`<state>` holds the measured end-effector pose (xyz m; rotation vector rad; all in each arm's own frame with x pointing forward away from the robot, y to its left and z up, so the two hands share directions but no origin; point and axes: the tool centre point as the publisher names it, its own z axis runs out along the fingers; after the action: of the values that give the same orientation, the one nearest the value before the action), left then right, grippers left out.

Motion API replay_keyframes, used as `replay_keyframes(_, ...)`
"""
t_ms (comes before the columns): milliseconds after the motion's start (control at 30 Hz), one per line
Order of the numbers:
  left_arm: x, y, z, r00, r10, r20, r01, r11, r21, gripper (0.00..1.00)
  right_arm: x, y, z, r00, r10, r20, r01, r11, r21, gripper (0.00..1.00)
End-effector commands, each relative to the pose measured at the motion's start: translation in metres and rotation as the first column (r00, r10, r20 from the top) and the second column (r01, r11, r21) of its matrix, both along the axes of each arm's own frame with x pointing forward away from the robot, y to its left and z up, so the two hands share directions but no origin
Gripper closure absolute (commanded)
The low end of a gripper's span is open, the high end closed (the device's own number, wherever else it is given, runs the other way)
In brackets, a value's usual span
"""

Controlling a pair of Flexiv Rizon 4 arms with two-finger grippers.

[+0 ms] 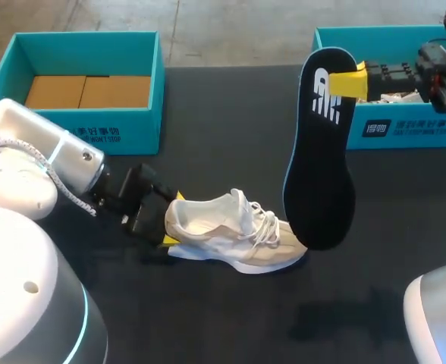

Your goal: Take the shoe out of the shoebox, open the shoe tongue, remove and reinsert the insole, then place the shoe into the shoebox

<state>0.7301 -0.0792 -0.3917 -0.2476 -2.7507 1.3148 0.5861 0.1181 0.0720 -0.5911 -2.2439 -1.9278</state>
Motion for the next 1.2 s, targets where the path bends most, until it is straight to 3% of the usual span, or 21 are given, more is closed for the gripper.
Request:
replay_keyframes(33, -0.005, 0.001, 0.010, 1.000, 0.000, 0.018, -0.001, 0.998, 0.070, 0.00, 0.004, 0.004, 0.003, 1.000, 0.004, -0.004, -0.004, 1.000, -0.006, 1.00)
replay_keyframes(567, 0.000, 0.014, 0.018, 1.000, -0.023, 0.005, 0.021, 0.961, 0.277, 0.00, 0.004, 0.004, 0.003, 1.000, 0.004, -0.004, -0.004, 1.000, -0.006, 1.00)
replay_keyframes(900, 0.004, 0.026, 0.019, 0.995, -0.072, 0.071, 0.033, 0.891, 0.453, 0.00, 0.004, 0.004, 0.003, 1.000, 0.004, -0.004, -0.004, 1.000, -0.006, 1.00)
replay_keyframes(1200, 0.005, 0.038, 0.011, 0.988, -0.144, 0.055, 0.084, 0.803, 0.590, 0.00, 0.004, 0.004, 0.003, 1.000, 0.004, -0.004, -0.004, 1.000, -0.006, 1.00)
